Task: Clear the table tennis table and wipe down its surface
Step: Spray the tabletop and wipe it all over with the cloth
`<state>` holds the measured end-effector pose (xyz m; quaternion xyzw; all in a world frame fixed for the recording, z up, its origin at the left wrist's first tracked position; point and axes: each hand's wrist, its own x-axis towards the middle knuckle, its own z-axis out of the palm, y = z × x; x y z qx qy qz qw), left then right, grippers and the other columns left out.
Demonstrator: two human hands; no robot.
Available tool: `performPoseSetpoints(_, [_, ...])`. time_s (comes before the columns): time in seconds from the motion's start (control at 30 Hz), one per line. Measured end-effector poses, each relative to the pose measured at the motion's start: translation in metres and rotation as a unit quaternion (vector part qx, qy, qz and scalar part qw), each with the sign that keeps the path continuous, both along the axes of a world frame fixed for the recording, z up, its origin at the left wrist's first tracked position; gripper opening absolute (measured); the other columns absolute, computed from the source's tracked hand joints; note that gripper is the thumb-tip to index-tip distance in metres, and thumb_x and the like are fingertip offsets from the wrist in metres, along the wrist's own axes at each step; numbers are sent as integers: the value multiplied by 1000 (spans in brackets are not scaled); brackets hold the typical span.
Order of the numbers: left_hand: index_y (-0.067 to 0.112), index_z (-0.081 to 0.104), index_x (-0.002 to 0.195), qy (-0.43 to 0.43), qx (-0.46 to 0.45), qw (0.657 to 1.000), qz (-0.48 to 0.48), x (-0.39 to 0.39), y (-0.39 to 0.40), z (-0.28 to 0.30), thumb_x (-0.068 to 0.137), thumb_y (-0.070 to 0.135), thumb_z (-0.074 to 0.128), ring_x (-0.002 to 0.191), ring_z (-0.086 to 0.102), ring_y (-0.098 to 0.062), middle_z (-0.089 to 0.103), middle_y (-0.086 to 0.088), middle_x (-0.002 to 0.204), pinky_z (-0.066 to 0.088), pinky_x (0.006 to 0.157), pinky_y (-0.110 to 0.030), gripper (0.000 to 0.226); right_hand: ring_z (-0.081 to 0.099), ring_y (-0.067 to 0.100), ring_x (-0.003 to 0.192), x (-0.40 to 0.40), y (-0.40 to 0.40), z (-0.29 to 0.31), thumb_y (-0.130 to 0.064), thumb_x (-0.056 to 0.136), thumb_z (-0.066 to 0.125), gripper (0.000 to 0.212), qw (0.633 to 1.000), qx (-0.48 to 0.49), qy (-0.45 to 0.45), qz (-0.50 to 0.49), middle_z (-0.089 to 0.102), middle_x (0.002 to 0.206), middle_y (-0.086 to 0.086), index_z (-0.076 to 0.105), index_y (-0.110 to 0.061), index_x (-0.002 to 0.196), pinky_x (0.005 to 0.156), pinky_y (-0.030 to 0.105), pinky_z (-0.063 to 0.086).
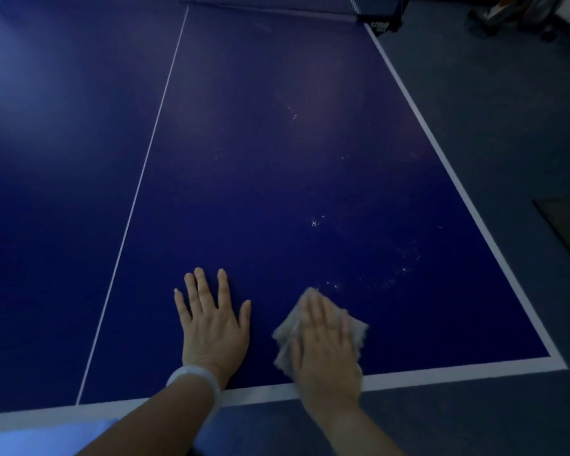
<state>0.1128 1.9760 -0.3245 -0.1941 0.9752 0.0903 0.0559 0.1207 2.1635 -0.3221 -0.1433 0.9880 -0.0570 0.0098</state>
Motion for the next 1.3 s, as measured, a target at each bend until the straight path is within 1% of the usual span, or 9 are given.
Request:
performPoseSetpoints(0.17, [19,-7,155,5,-1,1000,1,-1,1,0,88,63,-5,148,-20,-31,-13,-18,161,-10,120,-52,80,-8,22,152,-73,37,0,-40,99,6,63,972,82,-73,207,-9,165,1,-2,-15,156,120,53,4])
performPoseSetpoints(0.27, [20,-8,155,6,-1,1000,5,-1,1,0,88,63,-6,147,-21,-30,-14,-17,161,-12,119,-51,80,19,27,149,-126,83,7,-32,98,15,61,995,70,-61,-22,14,162,4,15,-10,155,121,48,16])
performPoseSetpoints(0.4, [20,-7,155,3,-1,1000,8,-1,2,2,90,63,-1,147,-21,-30,-13,-17,161,-13,119,-50,78,8,24,151,-117,70,6,-39,101,9,61,977,9,-34,-210,5,164,8,7,-12,156,122,50,11])
performPoseSetpoints(0.5, [20,-9,155,-3,-3,1000,7,0,1,3,92,62,3,147,-22,-30,-15,-17,161,-11,120,-51,76,32,30,144,-73,18,1,-40,99,34,66,999,11,-7,-49,23,160,15,15,-6,153,117,53,27])
performPoseSetpoints(0.67, [20,-5,155,9,1,1000,8,0,1,3,89,63,0,148,-20,-29,-13,-16,161,-11,120,-50,79,4,16,152,-62,47,2,-43,103,12,59,971,45,-29,234,4,165,0,9,-18,156,121,44,6])
performPoseSetpoints(0.83, [21,-5,156,6,-1,1000,8,0,1,0,91,63,3,148,-19,-29,-13,-16,162,-12,120,-49,78,14,22,150,-110,131,11,-37,104,19,57,987,13,-46,-153,12,164,7,13,-14,157,122,47,13])
performPoseSetpoints(0.93, [21,-4,156,5,-3,1000,9,0,1,0,91,64,2,148,-19,-29,-12,-16,162,-12,120,-49,78,4,21,152,-89,109,8,-41,102,7,62,970,-11,-36,-239,3,164,7,10,-12,156,122,50,10])
performPoseSetpoints(1.17, [21,-2,156,12,-1,1000,12,0,1,1,88,65,-1,149,-17,-28,-9,-16,162,-10,120,-49,81,3,16,152,-21,46,-5,-45,104,15,59,981,4,-35,193,2,166,-2,8,-21,157,120,45,7])
performPoseSetpoints(1.3, [20,-1,156,11,-5,1000,8,0,1,-1,89,64,1,148,-17,-29,-10,-16,162,-11,120,-49,80,11,16,151,-55,122,-2,-42,101,25,62,997,-15,-76,27,5,164,-6,0,-29,155,123,45,11])
